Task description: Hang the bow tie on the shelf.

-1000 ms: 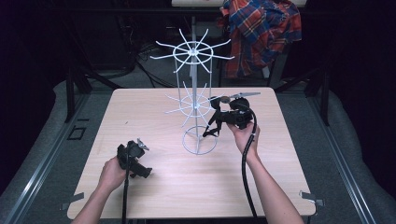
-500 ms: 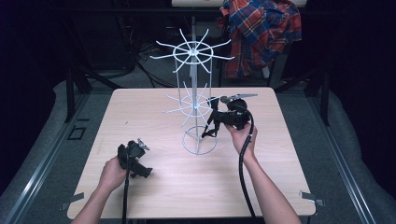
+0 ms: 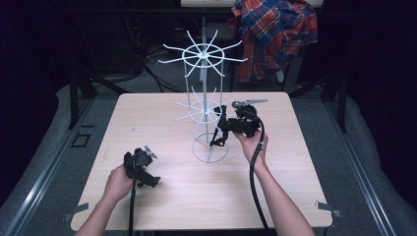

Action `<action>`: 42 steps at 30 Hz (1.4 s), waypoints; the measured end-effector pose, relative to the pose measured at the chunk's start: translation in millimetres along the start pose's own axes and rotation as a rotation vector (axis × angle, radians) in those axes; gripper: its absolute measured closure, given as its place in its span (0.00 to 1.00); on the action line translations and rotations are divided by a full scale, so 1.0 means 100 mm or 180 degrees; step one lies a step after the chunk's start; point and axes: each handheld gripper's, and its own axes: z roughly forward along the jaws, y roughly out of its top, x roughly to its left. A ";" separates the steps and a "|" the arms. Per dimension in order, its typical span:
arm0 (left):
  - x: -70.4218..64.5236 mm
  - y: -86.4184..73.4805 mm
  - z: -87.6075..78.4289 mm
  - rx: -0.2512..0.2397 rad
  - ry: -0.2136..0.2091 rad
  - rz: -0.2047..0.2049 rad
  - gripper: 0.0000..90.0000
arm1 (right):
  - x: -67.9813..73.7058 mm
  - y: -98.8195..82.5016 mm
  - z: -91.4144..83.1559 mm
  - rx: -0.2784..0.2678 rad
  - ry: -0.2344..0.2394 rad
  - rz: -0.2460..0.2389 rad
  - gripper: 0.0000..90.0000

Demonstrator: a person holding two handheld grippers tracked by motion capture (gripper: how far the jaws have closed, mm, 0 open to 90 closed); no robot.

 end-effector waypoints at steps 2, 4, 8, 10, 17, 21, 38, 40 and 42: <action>0.00 0.00 0.00 -0.0001 0.0002 0.0003 0.00 | 0.00 0.00 -0.02 0.0000 0.0007 0.0000 0.70; 0.00 0.01 0.00 0.0003 -0.0007 0.0014 0.00 | 0.00 0.00 -0.06 0.0000 0.0014 -0.0009 0.70; -0.01 0.02 0.00 0.0009 -0.0008 0.0022 0.00 | -0.03 0.01 -0.13 -0.0001 0.0009 -0.0056 0.68; -0.01 0.02 0.00 0.0008 -0.0006 0.0018 0.00 | -0.03 0.00 -0.17 0.0010 0.0015 -0.0044 0.68; -0.01 0.03 0.01 0.0004 -0.0003 0.0015 0.00 | -0.05 -0.01 -0.28 0.0035 0.0012 -0.0123 0.64; -0.01 0.04 0.00 0.0015 -0.0011 0.0028 0.00 | -0.07 -0.03 -0.36 0.0070 -0.0018 -0.0178 0.62; -0.03 0.05 0.00 0.0002 -0.0010 0.0032 0.00 | -0.14 -0.12 -0.79 0.0212 -0.0064 -0.0300 0.43; -0.03 0.05 0.00 0.0002 -0.0010 0.0035 0.00 | -0.15 -0.14 -0.83 0.0222 -0.0070 -0.0337 0.41; -0.03 0.05 0.00 -0.0001 -0.0011 0.0033 0.00 | -0.15 -0.16 -0.88 0.0248 -0.0068 -0.0333 0.39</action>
